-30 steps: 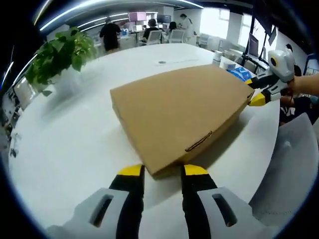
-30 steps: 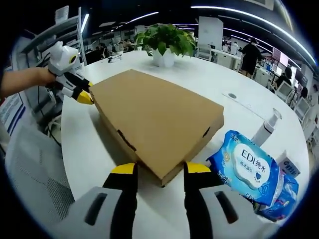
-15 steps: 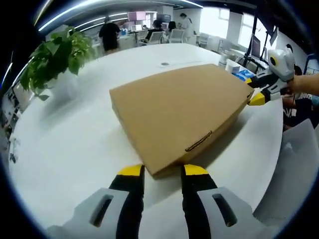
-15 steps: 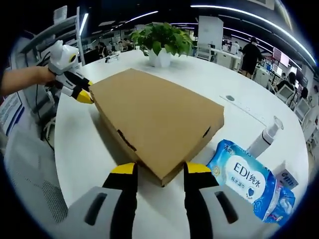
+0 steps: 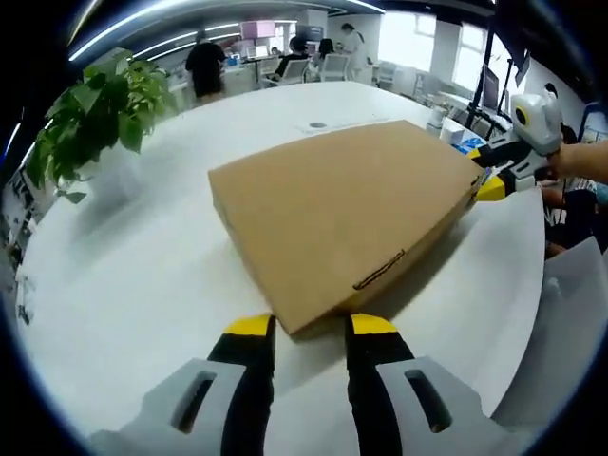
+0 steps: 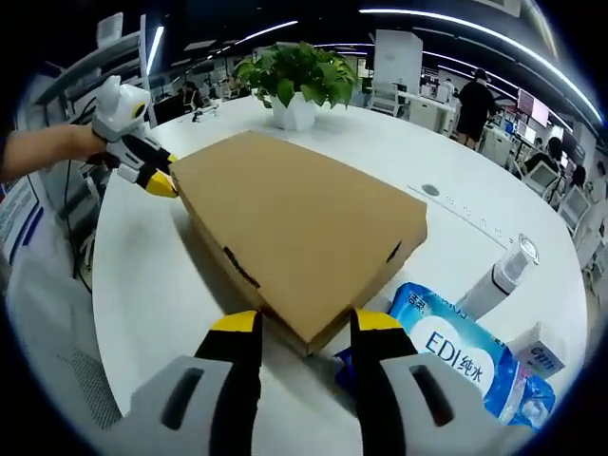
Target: Operate the shoe box by opening the lid, removing the specified soft item, and placing it in the target area until the item is outside and the box remains undamaged.
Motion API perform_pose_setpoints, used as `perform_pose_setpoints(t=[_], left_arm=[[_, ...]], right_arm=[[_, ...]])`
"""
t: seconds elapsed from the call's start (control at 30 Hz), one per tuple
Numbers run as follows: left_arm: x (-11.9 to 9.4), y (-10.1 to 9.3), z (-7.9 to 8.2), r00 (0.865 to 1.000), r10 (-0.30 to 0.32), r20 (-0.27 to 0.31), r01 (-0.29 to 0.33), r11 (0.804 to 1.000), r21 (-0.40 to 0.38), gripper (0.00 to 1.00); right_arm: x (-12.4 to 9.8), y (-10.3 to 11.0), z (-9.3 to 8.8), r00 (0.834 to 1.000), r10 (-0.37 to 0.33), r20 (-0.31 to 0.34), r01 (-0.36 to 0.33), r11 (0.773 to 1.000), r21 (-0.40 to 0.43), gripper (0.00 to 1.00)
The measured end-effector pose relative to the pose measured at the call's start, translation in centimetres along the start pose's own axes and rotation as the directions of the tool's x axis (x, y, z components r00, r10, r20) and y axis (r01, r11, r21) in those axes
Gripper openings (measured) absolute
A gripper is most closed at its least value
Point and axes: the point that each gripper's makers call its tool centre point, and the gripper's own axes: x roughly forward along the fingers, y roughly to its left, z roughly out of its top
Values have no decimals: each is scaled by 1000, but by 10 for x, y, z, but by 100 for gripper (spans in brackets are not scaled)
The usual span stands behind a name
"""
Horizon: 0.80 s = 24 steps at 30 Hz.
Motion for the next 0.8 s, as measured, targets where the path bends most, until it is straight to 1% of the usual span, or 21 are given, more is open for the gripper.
perform_pose_setpoints(t=[0.17, 0.43, 0.53, 0.57, 0.6, 0.67, 0.73, 0.8], left_arm=[[0, -1, 1, 1000, -5, 3, 5, 1000, -3, 27], [-1, -2, 0, 1000, 5, 10, -5, 1000, -6, 27], [-2, -2, -1, 1000, 16, 12, -15, 1000, -23, 28], [-2, -2, -1, 1000, 20, 14, -20, 999, -26, 28], [-2, -1, -2, 999, 32, 19, -31, 999, -33, 29], [-4, 0, -4, 999, 49, 24, -48, 998, -37, 37], [-8, 1, -6, 998, 63, 30, -62, 997, -43, 43], [-15, 1, -7, 996, 77, 43, -74, 996, -56, 44]], right_arm=[[0, -2, 0, 1000, 2, 2, -2, 1000, -1, 34], [-1, -1, 0, 1000, -3, 4, 3, 1000, 4, 34], [-2, -1, -1, 1000, -18, 15, 18, 1000, 8, 34], [-2, -1, -1, 999, -32, 29, 32, 999, 10, 34], [-3, -1, -1, 998, -44, 37, 44, 999, -6, 33], [-7, -1, -3, 997, -68, 37, 69, 997, -21, 34], [-12, -4, -2, 995, -82, 58, 83, 997, -6, 40], [-18, -2, -3, 994, -81, 68, 80, 997, 4, 42]])
